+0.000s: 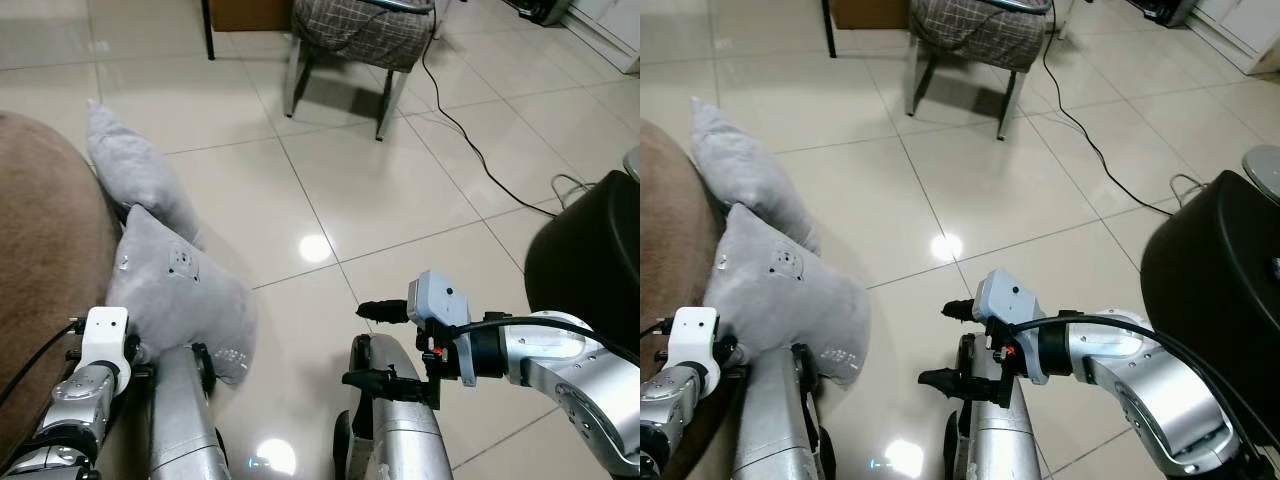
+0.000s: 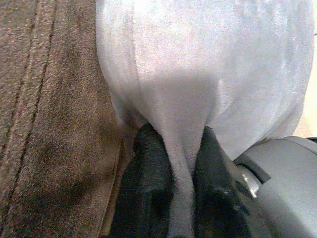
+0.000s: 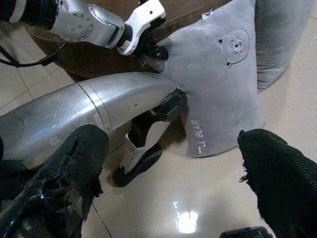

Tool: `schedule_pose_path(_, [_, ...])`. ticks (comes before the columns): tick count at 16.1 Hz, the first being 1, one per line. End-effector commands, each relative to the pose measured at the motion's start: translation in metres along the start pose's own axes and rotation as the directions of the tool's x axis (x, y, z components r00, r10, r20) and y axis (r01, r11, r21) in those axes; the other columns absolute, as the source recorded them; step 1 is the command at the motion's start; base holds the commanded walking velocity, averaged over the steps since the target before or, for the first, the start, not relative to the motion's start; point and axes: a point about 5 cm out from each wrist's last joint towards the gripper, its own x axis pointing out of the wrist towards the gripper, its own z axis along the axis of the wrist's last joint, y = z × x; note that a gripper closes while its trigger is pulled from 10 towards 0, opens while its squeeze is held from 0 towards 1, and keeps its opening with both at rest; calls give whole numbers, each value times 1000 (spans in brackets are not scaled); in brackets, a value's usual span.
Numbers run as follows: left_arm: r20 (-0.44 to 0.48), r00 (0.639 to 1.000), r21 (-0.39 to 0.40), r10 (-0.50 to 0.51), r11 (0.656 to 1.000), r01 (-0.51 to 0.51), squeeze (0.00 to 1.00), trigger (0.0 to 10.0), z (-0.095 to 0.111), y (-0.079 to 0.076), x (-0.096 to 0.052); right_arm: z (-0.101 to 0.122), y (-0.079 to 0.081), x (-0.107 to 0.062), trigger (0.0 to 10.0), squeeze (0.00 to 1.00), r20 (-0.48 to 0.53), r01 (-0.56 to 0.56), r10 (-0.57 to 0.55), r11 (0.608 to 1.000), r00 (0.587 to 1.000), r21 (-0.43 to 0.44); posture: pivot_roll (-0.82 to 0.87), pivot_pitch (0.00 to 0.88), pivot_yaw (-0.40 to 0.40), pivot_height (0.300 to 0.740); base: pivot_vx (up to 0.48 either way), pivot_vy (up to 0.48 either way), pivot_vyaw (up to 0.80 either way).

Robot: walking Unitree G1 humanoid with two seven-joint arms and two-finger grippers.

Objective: Move the pillow to the sofa from floor

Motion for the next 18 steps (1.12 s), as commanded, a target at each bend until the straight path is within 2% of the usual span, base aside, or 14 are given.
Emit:
schedule_pose_path(1, [-20,999,-18,-38,999,38,0,0,-5,-8,0,-2,-3,1,10000,0,-10,-12,12,1000,1000,-5,-52,94,-106,520,0,0,0])
schedule_pose_path(3, [-7,997,-22,-78,997,78,0,0,-4,-16,1,-3,-7,2,10000,0,-8,-2,2,1000,1000,-8,-40,82,-102,520,0,0,0])
schedule_pose_path(6, [78,976,-18,-204,978,206,0,0,5,-43,2,-9,-13,4,10000,0,10,85,-85,996,996,2,-8,25,-80,520,0,0,0])
schedule_pose_path(8, [267,896,-19,-354,928,372,0,0,27,-78,-11,-14,-16,-3,10000,0,58,237,-238,971,970,27,4,0,-61,520,0,0,0])
schedule_pose_path(9, [341,853,-25,-396,903,429,0,0,40,-90,-19,-16,-16,-6,10000,0,73,295,-297,955,952,37,6,0,-53,520,0,0,0])
schedule_pose_path(10, [377,825,-16,-420,888,460,0,0,49,-97,-24,-16,-16,-8,10000,0,84,329,-331,943,940,44,2,0,-45,520,0,0,0])
schedule_pose_path(11, [467,756,26,-458,862,506,0,0,72,-106,-38,-15,-16,-14,10000,0,117,402,-408,913,906,74,2,0,-41,520,0,0,0])
schedule_pose_path(13, [609,672,30,-422,858,512,0,0,115,-108,-68,-8,-20,-24,10000,0,191,554,-573,819,797,147,5,0,-31,530,0,0,0])
schedule_pose_path(14, [640,657,22,-399,864,503,0,0,124,-107,-76,-7,-20,-25,10000,0,198,580,-603,798,773,164,5,0,-30,535,0,0,0])
schedule_pose_path(15, [702,626,-7,-339,876,483,0,0,142,-104,-98,-4,-18,-23,10000,0,207,612,-641,767,739,190,-1,0,-23,550,0,0,0])
schedule_pose_path(16, [715,621,-19,-320,880,475,0,0,146,-103,-104,-4,-16,-21,10000,0,209,616,-646,763,735,193,-2,0,-21,555,0,0,0])
schedule_pose_path(18, [747,620,-50,-240,909,413,0,0,158,-98,-120,2,-12,-11,10000,0,229,631,-664,747,712,209,23,0,-16,575,0,0,0])
